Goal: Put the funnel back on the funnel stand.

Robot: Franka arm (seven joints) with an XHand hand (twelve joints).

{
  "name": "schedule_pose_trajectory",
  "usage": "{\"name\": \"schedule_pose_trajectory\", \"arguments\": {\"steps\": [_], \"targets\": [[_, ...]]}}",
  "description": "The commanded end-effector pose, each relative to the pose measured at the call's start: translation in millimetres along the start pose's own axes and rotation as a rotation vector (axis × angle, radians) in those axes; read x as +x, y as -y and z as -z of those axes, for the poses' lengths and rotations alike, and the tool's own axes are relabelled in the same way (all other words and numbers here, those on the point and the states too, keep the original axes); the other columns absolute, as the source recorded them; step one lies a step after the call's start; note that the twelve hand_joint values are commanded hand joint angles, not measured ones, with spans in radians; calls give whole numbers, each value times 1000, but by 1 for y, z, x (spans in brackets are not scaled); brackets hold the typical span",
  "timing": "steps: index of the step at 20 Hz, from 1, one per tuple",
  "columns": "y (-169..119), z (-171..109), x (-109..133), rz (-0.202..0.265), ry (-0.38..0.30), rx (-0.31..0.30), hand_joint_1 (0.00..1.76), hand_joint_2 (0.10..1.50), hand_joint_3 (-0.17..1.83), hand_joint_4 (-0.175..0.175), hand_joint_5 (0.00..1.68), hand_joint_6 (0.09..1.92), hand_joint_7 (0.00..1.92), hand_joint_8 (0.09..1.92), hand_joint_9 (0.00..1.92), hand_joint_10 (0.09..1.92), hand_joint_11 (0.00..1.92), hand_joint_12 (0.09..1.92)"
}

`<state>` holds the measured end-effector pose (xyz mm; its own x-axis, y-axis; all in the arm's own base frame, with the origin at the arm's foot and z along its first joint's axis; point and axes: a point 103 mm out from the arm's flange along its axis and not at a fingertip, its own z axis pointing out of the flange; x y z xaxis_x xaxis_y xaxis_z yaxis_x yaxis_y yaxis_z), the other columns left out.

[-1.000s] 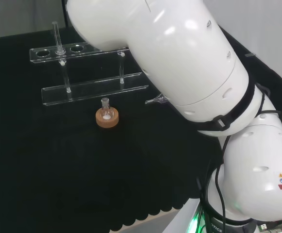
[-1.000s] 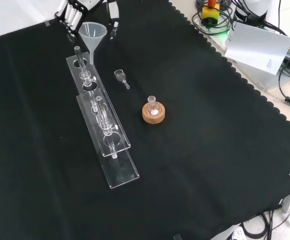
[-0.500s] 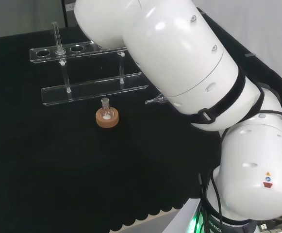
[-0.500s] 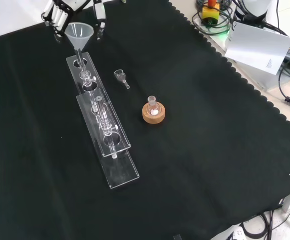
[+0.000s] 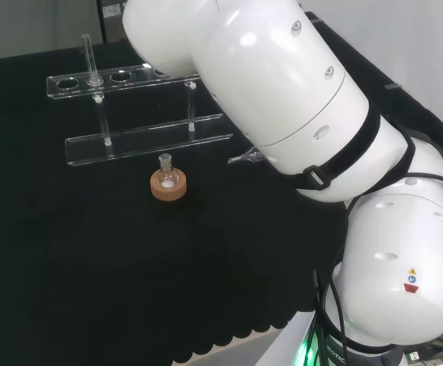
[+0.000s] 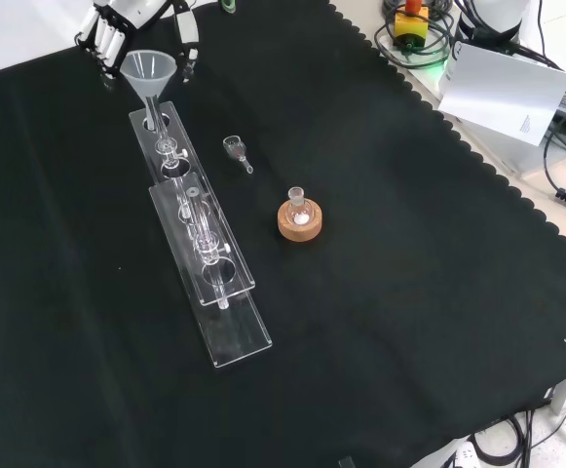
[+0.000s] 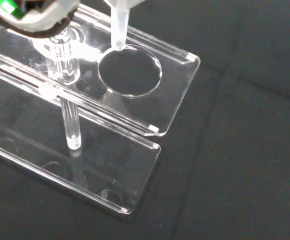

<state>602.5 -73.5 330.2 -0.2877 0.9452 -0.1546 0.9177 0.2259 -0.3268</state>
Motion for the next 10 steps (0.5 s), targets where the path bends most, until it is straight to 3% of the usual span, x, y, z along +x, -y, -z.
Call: {"name": "schedule_pose_trajectory", "arguments": {"steps": [1,10], "targets": [[5,0,-7,-14,-10,0,843,644,606,-17,569,814,627,684,734,539,356,1349],[12,-4,-16,-23,-8,19,843,643,607,-17,569,815,627,684,735,540,358,1349]]}}
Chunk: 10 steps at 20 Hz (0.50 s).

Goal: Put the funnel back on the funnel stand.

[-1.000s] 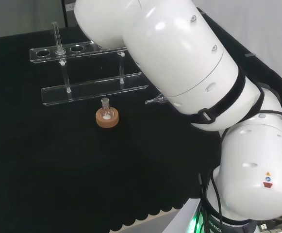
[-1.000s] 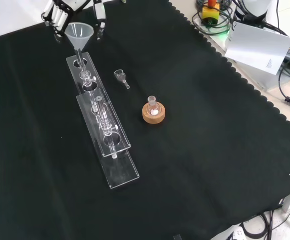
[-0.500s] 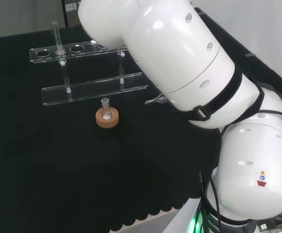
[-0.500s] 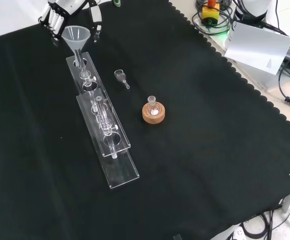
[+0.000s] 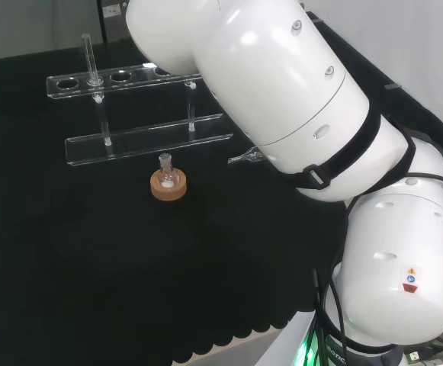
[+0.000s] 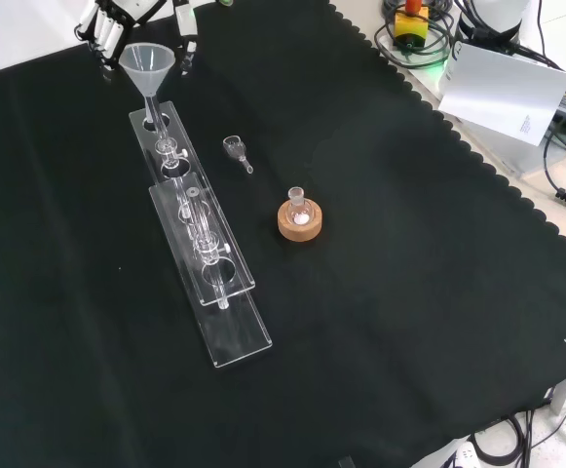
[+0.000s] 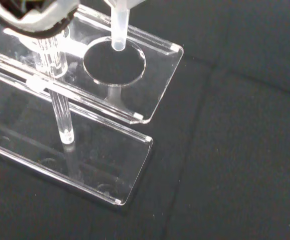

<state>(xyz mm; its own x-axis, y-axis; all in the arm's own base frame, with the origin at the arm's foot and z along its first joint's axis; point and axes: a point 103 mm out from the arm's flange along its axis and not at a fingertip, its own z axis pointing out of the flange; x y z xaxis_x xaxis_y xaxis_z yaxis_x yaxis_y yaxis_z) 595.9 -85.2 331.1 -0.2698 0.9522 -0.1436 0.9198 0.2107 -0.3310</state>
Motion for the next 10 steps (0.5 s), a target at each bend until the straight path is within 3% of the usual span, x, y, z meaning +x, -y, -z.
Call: {"name": "schedule_pose_trajectory", "arguments": {"steps": [1,10], "targets": [[3,0,-7,-12,17,15,843,643,607,-17,569,815,627,684,735,540,359,1349],[-2,-16,1,-9,15,43,843,643,608,-18,569,816,627,685,735,540,362,1348]]}}
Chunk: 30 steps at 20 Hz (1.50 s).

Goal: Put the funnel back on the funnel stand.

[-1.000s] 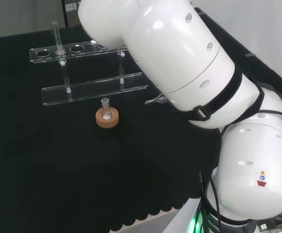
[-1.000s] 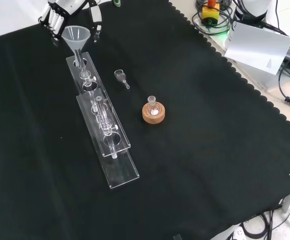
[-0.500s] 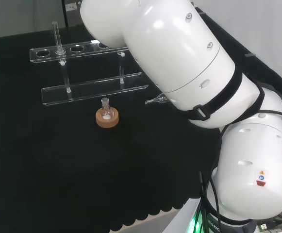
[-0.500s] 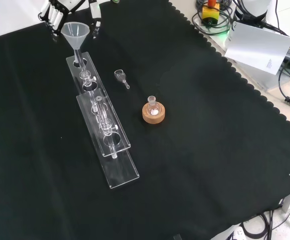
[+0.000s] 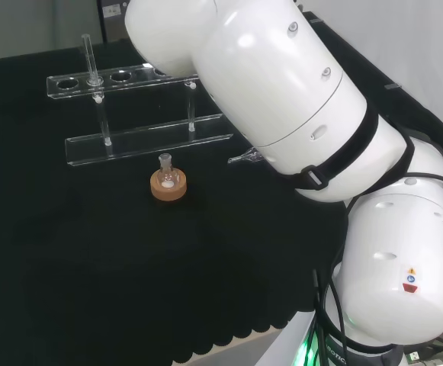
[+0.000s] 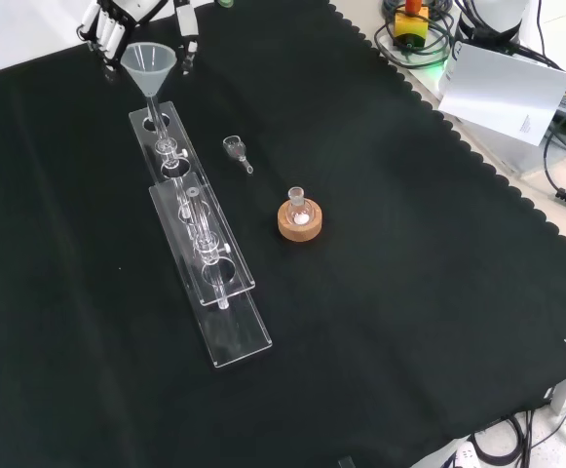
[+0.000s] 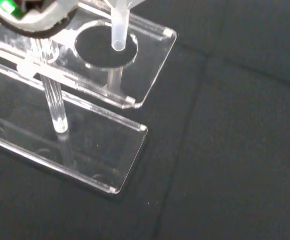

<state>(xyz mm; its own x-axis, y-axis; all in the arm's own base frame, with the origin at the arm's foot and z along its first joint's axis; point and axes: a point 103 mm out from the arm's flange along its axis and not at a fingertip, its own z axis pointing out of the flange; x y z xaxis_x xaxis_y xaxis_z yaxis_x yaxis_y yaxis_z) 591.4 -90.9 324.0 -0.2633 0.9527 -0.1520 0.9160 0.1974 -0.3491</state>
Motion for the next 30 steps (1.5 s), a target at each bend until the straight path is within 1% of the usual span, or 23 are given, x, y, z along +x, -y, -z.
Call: {"name": "schedule_pose_trajectory", "arguments": {"steps": [1,5,8,12,14,16,18,19,20,23,25,27,30], "targets": [[-6,-7,5,-4,9,22,843,642,608,-18,569,816,627,685,735,540,362,1348],[-6,-9,2,2,1,18,843,642,608,-18,566,815,627,685,735,540,363,1348],[-8,-10,7,8,-4,24,844,640,608,-23,526,798,614,681,728,538,363,1348],[-10,-13,8,9,-7,70,843,630,608,-38,393,692,546,700,690,550,347,1356],[-12,-13,7,2,-1,109,829,611,612,-44,293,466,374,711,570,590,282,1386],[-12,-14,5,-9,6,131,814,595,613,-46,239,250,211,712,436,649,223,1415],[-11,-15,5,-14,9,160,800,584,603,-46,202,116,81,698,340,693,176,1437],[-9,-18,4,6,-10,135,792,581,593,-44,173,87,42,624,285,712,154,1446],[-8,-16,4,8,-26,139,784,580,579,-42,143,87,21,525,230,731,132,1455],[-7,-13,8,-8,-18,138,772,579,553,-40,88,87,1,329,144,761,92,1466],[-2,-8,5,-17,-4,126,767,578,544,-39,74,87,0,282,124,770,77,1471],[3,-1,9,-32,9,107,764,576,537,-39,68,87,0,266,115,776,70,1474],[17,6,14,-40,-3,84,762,576,532,-39,66,87,0,269,110,780,66,1477]]}}
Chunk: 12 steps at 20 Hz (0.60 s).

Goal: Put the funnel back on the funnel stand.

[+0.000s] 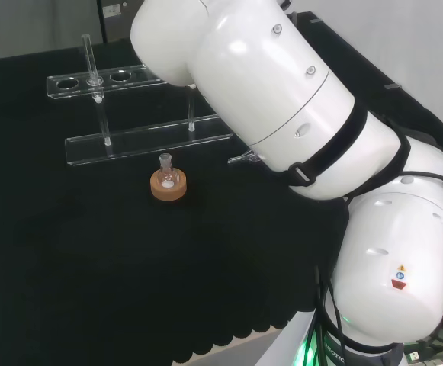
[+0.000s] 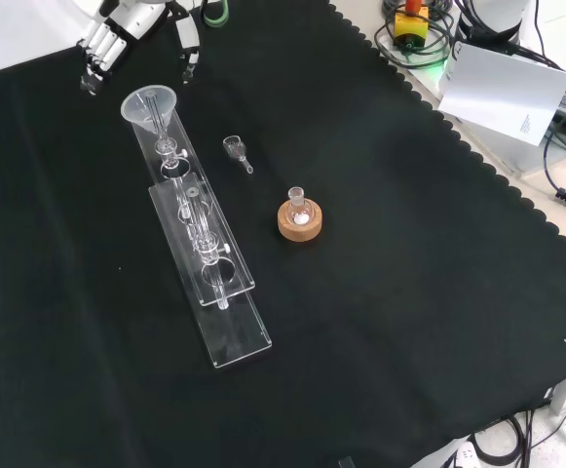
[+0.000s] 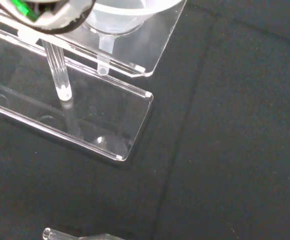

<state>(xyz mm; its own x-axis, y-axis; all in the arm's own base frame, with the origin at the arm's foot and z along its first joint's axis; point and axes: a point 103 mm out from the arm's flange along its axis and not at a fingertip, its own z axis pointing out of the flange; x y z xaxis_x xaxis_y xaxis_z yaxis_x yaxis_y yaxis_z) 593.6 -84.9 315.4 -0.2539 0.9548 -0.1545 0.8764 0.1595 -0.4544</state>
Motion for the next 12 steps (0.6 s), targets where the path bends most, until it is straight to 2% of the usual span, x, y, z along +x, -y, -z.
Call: {"name": "schedule_pose_trajectory", "arguments": {"steps": [1,5,8,12], "targets": [[29,12,8,-32,-4,-39,762,577,530,-39,65,87,0,274,109,781,65,1478],[51,24,13,-51,-2,-57,758,578,523,-40,68,87,0,303,109,788,64,1481],[69,31,20,-34,-11,-89,756,580,519,-41,71,87,0,321,109,792,64,1483],[94,36,30,-47,-8,-97,754,582,516,-41,73,87,0,333,111,795,66,1484]]}}
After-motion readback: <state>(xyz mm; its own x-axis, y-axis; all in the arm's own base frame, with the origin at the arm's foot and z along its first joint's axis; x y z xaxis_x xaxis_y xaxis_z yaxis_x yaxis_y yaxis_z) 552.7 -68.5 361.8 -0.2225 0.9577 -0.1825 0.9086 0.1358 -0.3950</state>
